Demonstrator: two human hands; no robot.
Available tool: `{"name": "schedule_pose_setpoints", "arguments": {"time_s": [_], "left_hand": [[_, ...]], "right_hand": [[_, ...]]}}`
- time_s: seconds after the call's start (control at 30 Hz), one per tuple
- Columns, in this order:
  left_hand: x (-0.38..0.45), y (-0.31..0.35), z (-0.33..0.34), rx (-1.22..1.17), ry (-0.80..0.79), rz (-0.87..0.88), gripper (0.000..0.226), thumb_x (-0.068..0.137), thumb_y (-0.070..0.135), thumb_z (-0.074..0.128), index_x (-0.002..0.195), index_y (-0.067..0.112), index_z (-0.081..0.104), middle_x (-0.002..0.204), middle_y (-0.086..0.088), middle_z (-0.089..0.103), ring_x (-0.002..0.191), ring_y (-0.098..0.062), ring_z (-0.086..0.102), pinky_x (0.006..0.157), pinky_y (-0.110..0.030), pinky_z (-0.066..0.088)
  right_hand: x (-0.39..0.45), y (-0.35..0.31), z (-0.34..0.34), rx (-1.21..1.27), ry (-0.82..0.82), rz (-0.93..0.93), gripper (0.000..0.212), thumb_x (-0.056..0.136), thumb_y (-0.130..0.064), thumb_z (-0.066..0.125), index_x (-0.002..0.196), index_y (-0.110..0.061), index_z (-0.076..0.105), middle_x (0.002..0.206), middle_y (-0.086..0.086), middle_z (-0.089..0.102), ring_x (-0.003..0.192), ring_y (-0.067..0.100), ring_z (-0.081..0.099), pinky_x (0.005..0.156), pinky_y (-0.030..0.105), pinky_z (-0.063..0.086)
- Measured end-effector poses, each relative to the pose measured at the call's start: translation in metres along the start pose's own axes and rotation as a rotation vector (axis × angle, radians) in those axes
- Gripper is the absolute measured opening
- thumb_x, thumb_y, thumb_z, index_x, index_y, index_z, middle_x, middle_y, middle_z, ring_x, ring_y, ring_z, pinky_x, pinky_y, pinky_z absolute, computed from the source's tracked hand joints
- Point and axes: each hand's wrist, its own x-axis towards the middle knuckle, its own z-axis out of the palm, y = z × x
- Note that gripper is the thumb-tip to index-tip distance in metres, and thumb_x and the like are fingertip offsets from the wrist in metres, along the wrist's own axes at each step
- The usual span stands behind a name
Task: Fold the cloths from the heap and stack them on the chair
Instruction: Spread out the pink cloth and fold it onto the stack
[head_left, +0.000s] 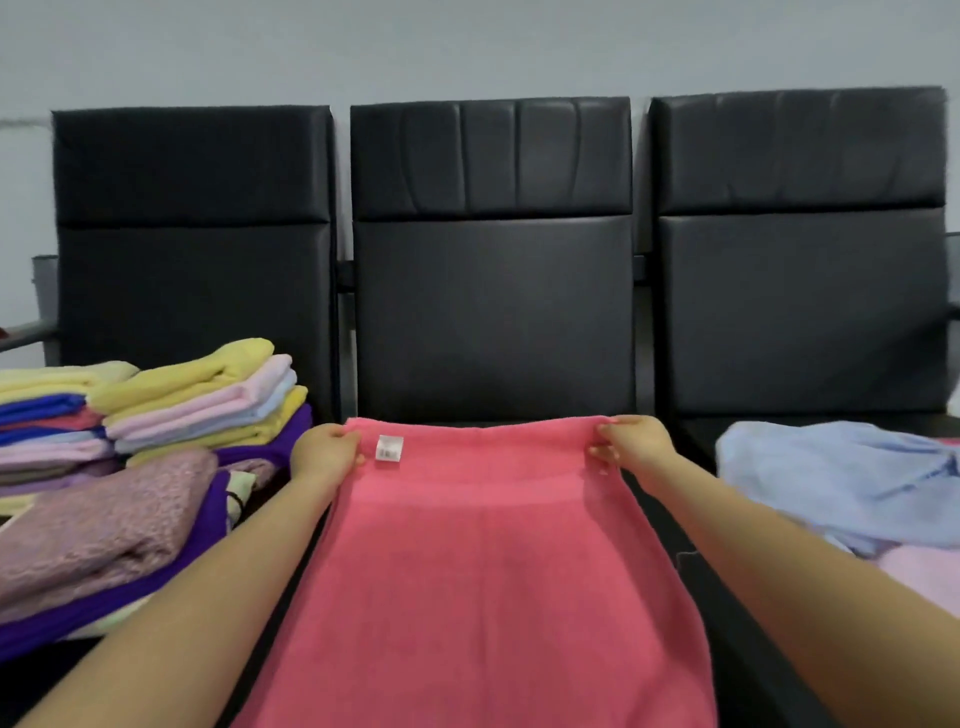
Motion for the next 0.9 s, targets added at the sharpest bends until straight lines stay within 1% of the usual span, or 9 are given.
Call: {"name": "schedule_pose_setpoints", "arguments": {"time_s": [0.07, 0.1, 0.2, 0.37, 0.47, 0.57, 0.73, 0.83, 0.9], "left_hand": [[0.001, -0.005, 0.008, 0.095, 0.013, 0.068, 0.030, 0.090, 0.015, 0.061, 0.118, 0.004, 0.065, 0.113, -0.015, 0.068, 0.105, -0.029, 0.062, 0.088, -0.032, 0.045], [-0.001, -0.007, 0.011, 0.111, -0.014, 0.072, 0.038, 0.091, 0.017, 0.061, 0.127, 0.006, 0.060, 0.127, -0.016, 0.061, 0.118, -0.030, 0.056, 0.096, -0.033, 0.041], [-0.009, -0.011, 0.014, 0.214, -0.082, 0.094, 0.051, 0.094, 0.019, 0.056, 0.142, 0.005, 0.045, 0.141, -0.020, 0.049, 0.128, -0.032, 0.048, 0.102, -0.033, 0.037], [-0.048, -0.002, 0.004, 0.347, -0.124, 0.221, 0.045, 0.094, 0.021, 0.055, 0.137, 0.010, 0.050, 0.135, -0.017, 0.052, 0.119, -0.033, 0.054, 0.093, -0.032, 0.042], [-0.080, 0.004, -0.002, 0.293, -0.184, 0.218, 0.037, 0.094, 0.017, 0.053, 0.131, 0.014, 0.056, 0.129, -0.013, 0.055, 0.105, -0.029, 0.060, 0.081, -0.027, 0.041], [-0.106, 0.006, -0.006, 0.296, -0.252, 0.205, 0.034, 0.094, 0.019, 0.052, 0.128, 0.017, 0.059, 0.129, -0.010, 0.059, 0.112, -0.024, 0.058, 0.089, -0.026, 0.042], [-0.149, 0.000, -0.006, 0.433, -0.399, 0.318, 0.025, 0.095, 0.017, 0.054, 0.118, 0.015, 0.064, 0.119, -0.001, 0.065, 0.109, -0.020, 0.062, 0.084, -0.020, 0.041], [-0.166, -0.013, -0.004, 0.494, -0.461, 0.372, 0.021, 0.094, 0.020, 0.056, 0.111, 0.017, 0.067, 0.112, 0.000, 0.067, 0.094, -0.018, 0.063, 0.084, -0.022, 0.044], [-0.170, -0.023, -0.002, 0.564, -0.466, 0.457, 0.020, 0.092, 0.023, 0.057, 0.109, 0.019, 0.068, 0.112, -0.001, 0.065, 0.104, -0.017, 0.060, 0.092, -0.024, 0.042]], "right_hand": [[0.004, 0.009, 0.003, -0.009, -0.038, -0.045, 0.039, 0.090, -0.001, 0.059, 0.129, -0.004, 0.056, 0.112, 0.010, 0.062, 0.097, 0.020, 0.067, 0.084, 0.026, 0.050], [-0.001, 0.010, 0.004, -0.092, -0.056, -0.073, 0.052, 0.091, -0.005, 0.060, 0.141, -0.007, 0.047, 0.125, 0.007, 0.056, 0.115, 0.021, 0.059, 0.093, 0.025, 0.043], [-0.002, 0.018, 0.002, -0.241, -0.061, -0.114, 0.059, 0.089, -0.010, 0.059, 0.145, -0.011, 0.041, 0.142, 0.009, 0.049, 0.126, 0.022, 0.049, 0.101, 0.027, 0.038], [-0.020, 0.007, -0.017, -0.323, 0.012, -0.037, 0.036, 0.085, -0.010, 0.060, 0.120, -0.004, 0.063, 0.110, 0.011, 0.066, 0.095, 0.028, 0.060, 0.087, 0.037, 0.050], [-0.046, 0.003, -0.039, -0.424, -0.065, 0.058, 0.018, 0.085, -0.008, 0.059, 0.095, 0.002, 0.069, 0.078, 0.013, 0.059, 0.075, 0.028, 0.054, 0.070, 0.034, 0.048], [-0.076, 0.004, -0.060, -0.425, -0.086, 0.128, 0.012, 0.085, -0.009, 0.062, 0.073, -0.006, 0.058, 0.066, 0.010, 0.050, 0.061, 0.023, 0.047, 0.058, 0.027, 0.042], [-0.111, 0.018, -0.075, -0.278, -0.240, 0.234, 0.016, 0.085, -0.010, 0.066, 0.095, -0.011, 0.053, 0.091, 0.012, 0.056, 0.074, 0.019, 0.054, 0.060, 0.027, 0.047], [-0.124, 0.018, -0.077, -0.319, -0.332, 0.220, 0.012, 0.083, -0.011, 0.068, 0.084, -0.012, 0.055, 0.075, 0.007, 0.054, 0.061, 0.015, 0.052, 0.053, 0.023, 0.042], [-0.127, 0.020, -0.077, -0.340, -0.363, 0.202, 0.013, 0.079, -0.012, 0.070, 0.079, -0.013, 0.056, 0.066, 0.002, 0.052, 0.053, 0.011, 0.049, 0.049, 0.020, 0.034]]}}
